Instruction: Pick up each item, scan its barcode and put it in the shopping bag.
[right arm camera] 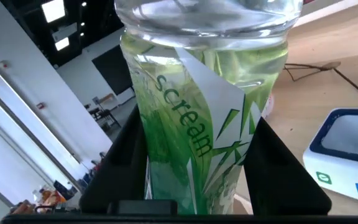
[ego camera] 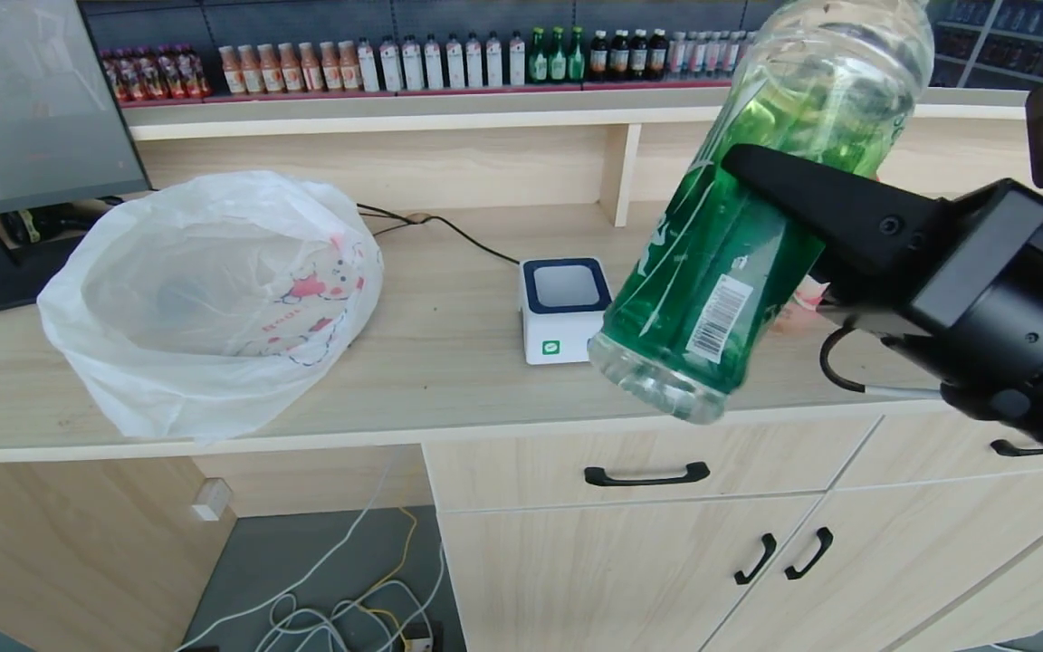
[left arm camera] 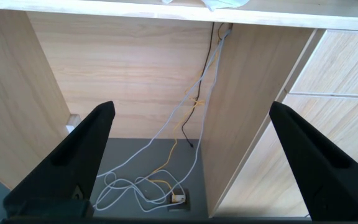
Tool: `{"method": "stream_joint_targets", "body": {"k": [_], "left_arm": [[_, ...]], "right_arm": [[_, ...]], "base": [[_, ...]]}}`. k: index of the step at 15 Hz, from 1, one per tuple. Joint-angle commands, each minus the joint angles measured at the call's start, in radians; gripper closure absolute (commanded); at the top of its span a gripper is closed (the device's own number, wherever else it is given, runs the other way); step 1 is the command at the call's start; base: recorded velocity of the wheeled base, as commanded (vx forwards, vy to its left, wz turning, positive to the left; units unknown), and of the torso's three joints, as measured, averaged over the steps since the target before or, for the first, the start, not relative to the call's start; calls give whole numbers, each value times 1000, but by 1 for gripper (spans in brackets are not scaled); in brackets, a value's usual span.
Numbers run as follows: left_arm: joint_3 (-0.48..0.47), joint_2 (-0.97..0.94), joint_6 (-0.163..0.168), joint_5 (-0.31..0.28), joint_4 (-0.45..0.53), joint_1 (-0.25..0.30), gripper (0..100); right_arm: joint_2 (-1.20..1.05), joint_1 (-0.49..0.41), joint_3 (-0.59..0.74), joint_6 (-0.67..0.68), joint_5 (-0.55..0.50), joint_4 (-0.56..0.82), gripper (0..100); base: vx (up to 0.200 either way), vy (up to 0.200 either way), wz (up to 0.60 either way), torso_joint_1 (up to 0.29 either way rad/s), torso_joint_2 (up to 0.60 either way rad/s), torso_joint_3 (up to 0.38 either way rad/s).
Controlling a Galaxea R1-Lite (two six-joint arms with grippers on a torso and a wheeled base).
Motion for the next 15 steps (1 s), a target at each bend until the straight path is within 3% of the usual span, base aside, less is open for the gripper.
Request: {"method": "stream_joint_targets", "body": {"k": [1, 6, 15], "left_arm": [[0, 0, -1, 0, 0, 0, 0], [0, 0, 0, 0, 0, 0, 0], [0, 0, -1, 0, 0, 0, 0]], "right_arm": [[21, 32, 49, 2, 1, -37, 100], [22, 96, 70, 2, -1, -99, 100], [21, 115, 96, 0, 1, -134, 100]], "base": [[0, 0, 0, 0, 0, 0], [0, 0, 0, 0, 0, 0], [0, 0, 0, 0, 0, 0]]}}
